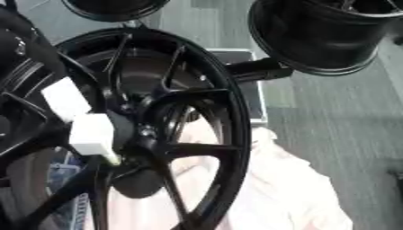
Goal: Pull the pin out of the wheel hub.
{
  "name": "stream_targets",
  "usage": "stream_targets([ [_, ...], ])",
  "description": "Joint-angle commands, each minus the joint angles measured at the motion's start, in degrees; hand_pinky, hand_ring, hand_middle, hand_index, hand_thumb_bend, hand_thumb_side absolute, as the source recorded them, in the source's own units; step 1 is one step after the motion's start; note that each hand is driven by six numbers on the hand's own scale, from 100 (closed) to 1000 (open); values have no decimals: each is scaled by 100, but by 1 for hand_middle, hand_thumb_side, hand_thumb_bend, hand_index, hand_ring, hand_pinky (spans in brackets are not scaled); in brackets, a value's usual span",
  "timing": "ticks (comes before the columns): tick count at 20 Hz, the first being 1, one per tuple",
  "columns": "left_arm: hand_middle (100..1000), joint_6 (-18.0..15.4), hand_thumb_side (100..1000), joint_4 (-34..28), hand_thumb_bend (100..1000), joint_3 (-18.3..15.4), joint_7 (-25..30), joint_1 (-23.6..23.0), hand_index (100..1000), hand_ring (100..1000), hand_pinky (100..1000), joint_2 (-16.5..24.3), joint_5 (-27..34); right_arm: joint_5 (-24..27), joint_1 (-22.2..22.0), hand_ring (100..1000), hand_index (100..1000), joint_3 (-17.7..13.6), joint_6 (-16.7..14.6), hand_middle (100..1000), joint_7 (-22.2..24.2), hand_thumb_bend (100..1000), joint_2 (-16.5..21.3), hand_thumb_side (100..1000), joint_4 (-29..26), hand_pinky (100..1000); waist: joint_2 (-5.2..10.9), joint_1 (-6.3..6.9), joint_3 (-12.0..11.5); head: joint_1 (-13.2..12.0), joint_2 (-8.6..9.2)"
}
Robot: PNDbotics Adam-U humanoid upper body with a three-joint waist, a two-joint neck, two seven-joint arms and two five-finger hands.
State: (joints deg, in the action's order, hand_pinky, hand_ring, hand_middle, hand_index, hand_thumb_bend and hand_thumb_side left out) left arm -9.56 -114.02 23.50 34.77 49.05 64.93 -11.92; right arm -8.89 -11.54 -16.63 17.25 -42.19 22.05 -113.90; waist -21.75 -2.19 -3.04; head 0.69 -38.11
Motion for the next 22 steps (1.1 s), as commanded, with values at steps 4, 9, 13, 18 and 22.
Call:
stream_targets([
  [4, 746, 229, 100, -57, 563, 201, -285, 171, 867, 754, 812, -41, -383, 48, 41, 612, 654, -5, -28, 561, 51, 100, 65, 470, -69, 557, 30, 20, 47, 15, 134],
  [9, 773, 343, 100, -57, 580, 325, 93, 318, 879, 776, 830, -189, -286, 68, 62, 612, 654, 1, -35, 561, 49, 100, 33, 470, -69, 557, -16, 28, 62, 36, 198],
  [13, 781, 331, 100, -57, 585, 347, 398, 409, 882, 787, 837, -249, -206, 89, 75, 612, 654, 3, -32, 561, 37, 100, 5, 470, -69, 556, -47, 36, 59, 36, 226],
  [18, 816, 121, 100, -57, 637, 208, 400, 342, 890, 825, 852, -155, -417, 113, 89, 612, 653, 2, -31, 563, 12, 100, -34, 470, -69, 556, -91, 45, 66, 34, 212],
  [22, 842, -114, 100, -57, 652, 167, 153, 232, 903, 847, 863, -82, -806, 135, 116, 612, 653, 19, -42, 565, 18, 100, -54, 470, -69, 557, -134, 50, 72, 32, 262],
])
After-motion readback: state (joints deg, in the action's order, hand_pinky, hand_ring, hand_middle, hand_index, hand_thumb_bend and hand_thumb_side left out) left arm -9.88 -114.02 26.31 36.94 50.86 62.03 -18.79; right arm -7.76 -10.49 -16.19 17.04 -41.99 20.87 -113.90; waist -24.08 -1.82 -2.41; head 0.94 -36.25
